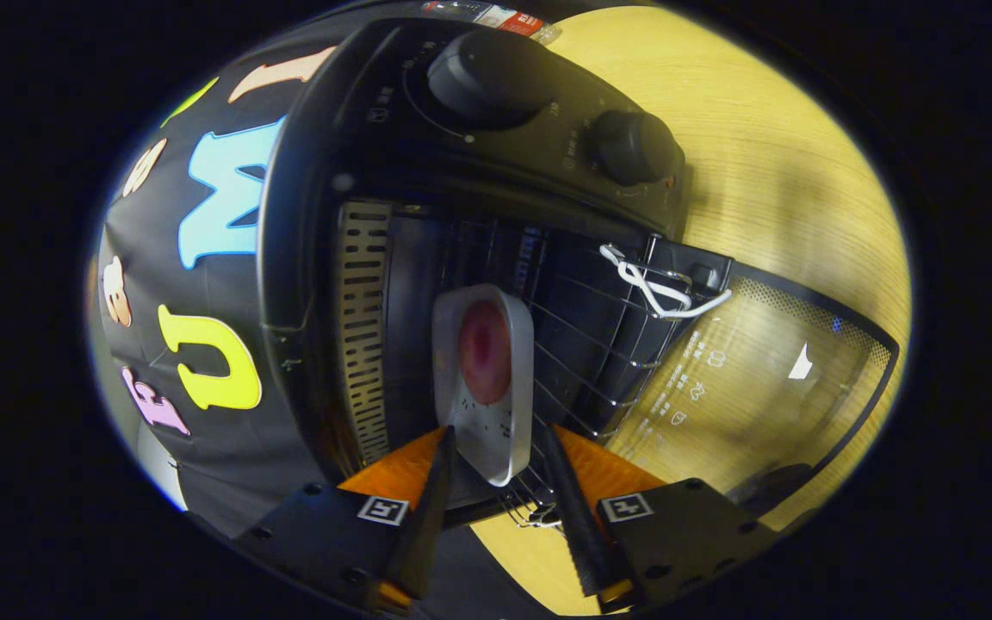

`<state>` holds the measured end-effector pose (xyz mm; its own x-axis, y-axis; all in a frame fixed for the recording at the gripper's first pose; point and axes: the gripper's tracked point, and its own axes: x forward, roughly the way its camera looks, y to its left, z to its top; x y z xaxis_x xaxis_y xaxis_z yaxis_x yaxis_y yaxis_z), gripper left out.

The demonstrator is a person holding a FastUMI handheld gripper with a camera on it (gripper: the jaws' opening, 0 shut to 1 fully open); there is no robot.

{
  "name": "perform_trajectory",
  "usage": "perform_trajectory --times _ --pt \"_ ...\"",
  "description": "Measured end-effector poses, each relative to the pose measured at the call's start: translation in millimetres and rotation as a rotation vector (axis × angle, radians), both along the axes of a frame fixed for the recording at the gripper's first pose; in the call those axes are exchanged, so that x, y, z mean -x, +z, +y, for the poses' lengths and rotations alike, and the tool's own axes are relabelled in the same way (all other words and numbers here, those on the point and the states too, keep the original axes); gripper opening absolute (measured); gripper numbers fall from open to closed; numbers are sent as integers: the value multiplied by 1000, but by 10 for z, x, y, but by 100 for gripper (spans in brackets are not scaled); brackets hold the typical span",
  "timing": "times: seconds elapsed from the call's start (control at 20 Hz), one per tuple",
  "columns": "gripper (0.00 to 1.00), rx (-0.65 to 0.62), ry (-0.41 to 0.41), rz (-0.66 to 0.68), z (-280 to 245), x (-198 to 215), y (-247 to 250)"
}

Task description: Open the toaster oven, put the food inside, and close the toaster oven door.

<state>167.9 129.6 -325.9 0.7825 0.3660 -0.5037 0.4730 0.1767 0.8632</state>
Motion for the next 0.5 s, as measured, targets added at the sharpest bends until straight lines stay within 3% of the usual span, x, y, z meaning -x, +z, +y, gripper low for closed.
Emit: perform_trajectory --times 0.1,0.2,0.35,0.5 --pt "76 -3 -19 -18 6 134 119" --pt "97 -5 -33 -23 36 293 197" --pt "98 26 -13 -49 152 577 341" --pt "98 120 70 -100 340 866 457"
